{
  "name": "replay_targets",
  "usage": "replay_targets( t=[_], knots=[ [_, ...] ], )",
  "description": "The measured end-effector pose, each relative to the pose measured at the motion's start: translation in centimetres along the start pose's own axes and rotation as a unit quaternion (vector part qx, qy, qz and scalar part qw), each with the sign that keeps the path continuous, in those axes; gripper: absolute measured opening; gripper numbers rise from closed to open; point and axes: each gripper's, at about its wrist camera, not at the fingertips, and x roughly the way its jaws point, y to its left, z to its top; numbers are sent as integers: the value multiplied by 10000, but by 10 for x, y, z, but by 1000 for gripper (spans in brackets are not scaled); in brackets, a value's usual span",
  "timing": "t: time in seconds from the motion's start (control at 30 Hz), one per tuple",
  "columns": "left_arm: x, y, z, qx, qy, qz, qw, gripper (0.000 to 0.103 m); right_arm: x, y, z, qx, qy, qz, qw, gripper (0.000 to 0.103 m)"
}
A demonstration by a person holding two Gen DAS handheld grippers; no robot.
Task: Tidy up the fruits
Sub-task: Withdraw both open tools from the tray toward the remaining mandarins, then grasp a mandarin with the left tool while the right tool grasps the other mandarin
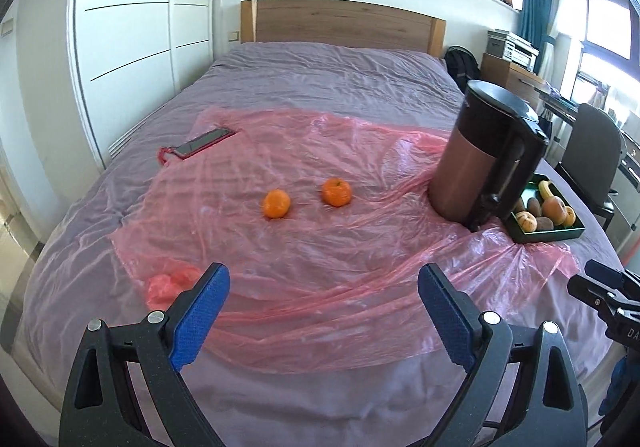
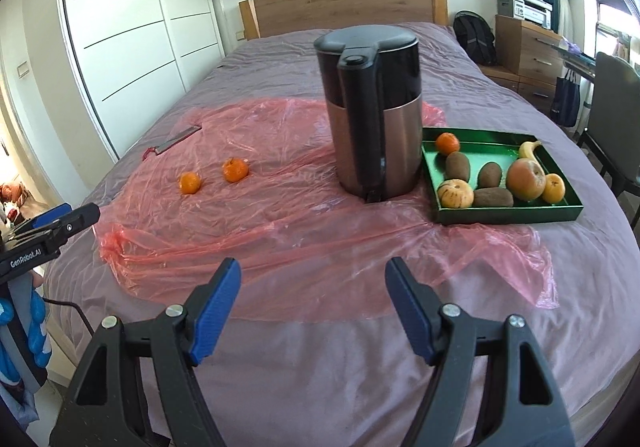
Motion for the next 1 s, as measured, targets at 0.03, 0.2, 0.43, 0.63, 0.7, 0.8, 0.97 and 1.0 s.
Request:
replay_targets(
  t=[0.03, 0.2, 0.43, 0.63, 0.7, 0.8, 0.97, 1.0],
  knots=[
    [2, 10, -1, -116, 26, 58, 9999, 93, 3, 5, -1, -53, 37, 31, 10000, 100],
    [12, 58, -4, -657, 71, 376, 9971, 93, 18, 26, -4, -267, 215, 138, 9993, 100],
    [29, 102, 0, -1092, 125, 645, 9918, 93, 41, 42, 1, -458, 373, 268, 9979, 100],
    [54, 115, 13, -1164, 176, 699, 9906, 93, 68, 59, 15, -644, 452, 400, 9961, 100],
    [64, 114, 19, -1112, 221, 682, 9912, 93, 79, 66, 22, -725, 466, 448, 9953, 100],
    [85, 109, 28, -960, 337, 594, 9930, 93, 98, 77, 33, -865, 494, 534, 9936, 100],
    [125, 93, 44, -587, 540, 306, 9963, 93, 136, 94, 56, -1082, 541, 696, 9902, 100],
    [133, 91, 46, -526, 591, 252, 9966, 93, 145, 97, 61, -1095, 559, 733, 9897, 100]
  ],
)
